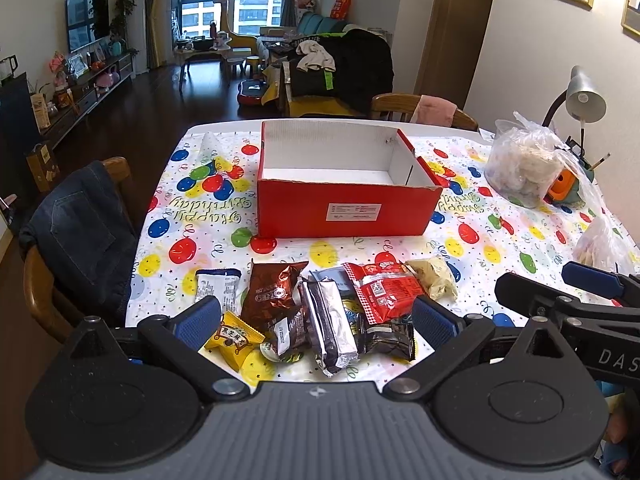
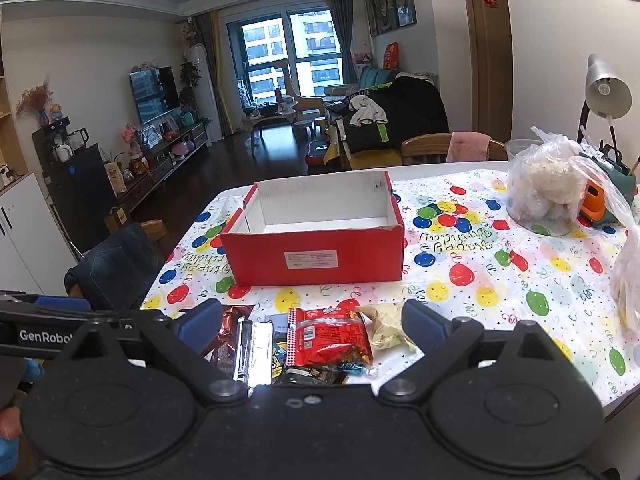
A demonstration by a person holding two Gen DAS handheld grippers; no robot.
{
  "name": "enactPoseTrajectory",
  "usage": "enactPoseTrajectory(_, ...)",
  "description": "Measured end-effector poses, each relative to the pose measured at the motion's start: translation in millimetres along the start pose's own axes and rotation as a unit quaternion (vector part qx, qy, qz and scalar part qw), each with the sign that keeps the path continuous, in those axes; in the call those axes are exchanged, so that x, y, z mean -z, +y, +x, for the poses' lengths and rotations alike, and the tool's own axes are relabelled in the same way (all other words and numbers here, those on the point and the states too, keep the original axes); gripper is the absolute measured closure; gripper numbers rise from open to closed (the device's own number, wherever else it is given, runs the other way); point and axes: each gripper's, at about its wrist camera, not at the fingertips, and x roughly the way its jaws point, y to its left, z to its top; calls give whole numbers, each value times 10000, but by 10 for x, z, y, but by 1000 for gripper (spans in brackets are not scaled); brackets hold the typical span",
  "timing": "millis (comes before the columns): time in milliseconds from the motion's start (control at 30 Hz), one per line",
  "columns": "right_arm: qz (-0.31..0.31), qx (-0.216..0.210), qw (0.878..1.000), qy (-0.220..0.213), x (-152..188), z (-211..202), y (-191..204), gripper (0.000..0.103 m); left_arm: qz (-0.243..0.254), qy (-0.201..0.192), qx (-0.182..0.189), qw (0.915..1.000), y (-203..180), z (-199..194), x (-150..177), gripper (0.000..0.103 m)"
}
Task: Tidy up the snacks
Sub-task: 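Move both tools over the snack pile in front of the red box, then grasp the yellow snack packet with the left tool while the right tool grasps the cream translucent packet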
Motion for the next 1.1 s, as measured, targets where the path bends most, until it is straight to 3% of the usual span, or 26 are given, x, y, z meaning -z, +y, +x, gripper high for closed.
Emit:
enactPoseTrajectory(567,80,147,9998,-92,-15,-104,-58,7,-79,-70,82,9999,-58,-50,2,1)
enactPoseTrajectory(900,0,88,9999,103,-32,53,-109,6,-295,-56,-11,9995,45,9,12,1)
enactPoseTrajectory(1100,264,119,9988,399,3,285,-298,7,-476,300,-119,9983,180,209,46,1)
